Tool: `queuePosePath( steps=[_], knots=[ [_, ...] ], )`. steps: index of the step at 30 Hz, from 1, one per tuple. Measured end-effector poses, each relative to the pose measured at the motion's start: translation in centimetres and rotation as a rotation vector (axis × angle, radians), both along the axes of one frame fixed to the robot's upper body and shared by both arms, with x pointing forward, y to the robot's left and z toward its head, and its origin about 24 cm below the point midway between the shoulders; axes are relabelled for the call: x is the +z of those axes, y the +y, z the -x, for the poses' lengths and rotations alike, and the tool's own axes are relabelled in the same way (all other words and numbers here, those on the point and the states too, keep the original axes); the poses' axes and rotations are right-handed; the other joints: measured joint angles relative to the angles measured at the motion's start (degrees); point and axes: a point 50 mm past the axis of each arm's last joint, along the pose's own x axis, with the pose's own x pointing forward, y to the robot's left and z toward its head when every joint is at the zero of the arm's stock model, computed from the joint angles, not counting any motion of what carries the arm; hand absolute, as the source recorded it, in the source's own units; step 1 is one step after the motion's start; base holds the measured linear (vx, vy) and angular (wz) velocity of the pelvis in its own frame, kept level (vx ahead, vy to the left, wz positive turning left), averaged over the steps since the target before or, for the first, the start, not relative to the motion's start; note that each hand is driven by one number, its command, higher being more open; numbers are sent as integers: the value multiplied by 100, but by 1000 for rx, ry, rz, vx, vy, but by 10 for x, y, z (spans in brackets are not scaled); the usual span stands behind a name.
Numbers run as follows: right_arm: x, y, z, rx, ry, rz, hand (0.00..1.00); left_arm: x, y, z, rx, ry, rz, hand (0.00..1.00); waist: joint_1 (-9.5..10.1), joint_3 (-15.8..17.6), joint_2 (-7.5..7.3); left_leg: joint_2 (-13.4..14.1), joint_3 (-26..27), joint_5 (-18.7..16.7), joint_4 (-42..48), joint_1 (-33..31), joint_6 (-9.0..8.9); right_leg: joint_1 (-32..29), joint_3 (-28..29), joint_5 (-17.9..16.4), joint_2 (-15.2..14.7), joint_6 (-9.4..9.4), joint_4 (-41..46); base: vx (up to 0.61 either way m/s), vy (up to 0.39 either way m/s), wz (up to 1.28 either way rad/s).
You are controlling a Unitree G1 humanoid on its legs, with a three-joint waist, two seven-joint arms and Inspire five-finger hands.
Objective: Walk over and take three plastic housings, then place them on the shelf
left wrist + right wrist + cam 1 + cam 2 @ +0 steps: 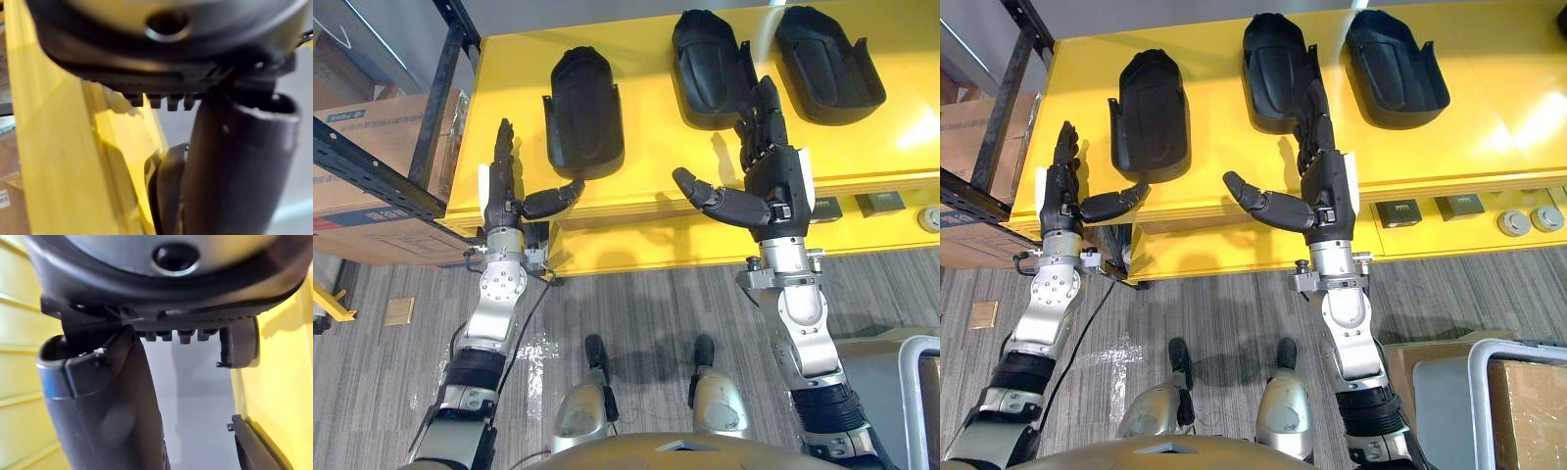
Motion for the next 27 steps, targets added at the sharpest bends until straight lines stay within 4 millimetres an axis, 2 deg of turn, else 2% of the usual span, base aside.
queuePosePath(
  steps=[11, 19, 27],
  knots=[
    [-4, 4, -3, 37, 53, -82, 100, 19, 10, -18, 91, -87, 102, 100, -118, 268, -10, 0, 138, 27, 6, 13, 44, -117, 165, 18, 12, 22, 34, 4, -17, -6],
    [0, 6, -5, 45, 41, -84, 100, 31, 13, -35, 128, -117, 124, 100, -122, 402, -25, 4, 161, -13, 6, 9, -1, -185, 212, 14, 12, 19, 114, 5, -9, -2],
    [9, 12, -9, 72, 7, -73, 100, 39, 13, -39, 144, -155, 129, 100, -93, 501, -55, 13, 172, -16, 7, -2, -11, -251, 260, 7, 17, 8, 171, 1, -3, -1]
  ],
)
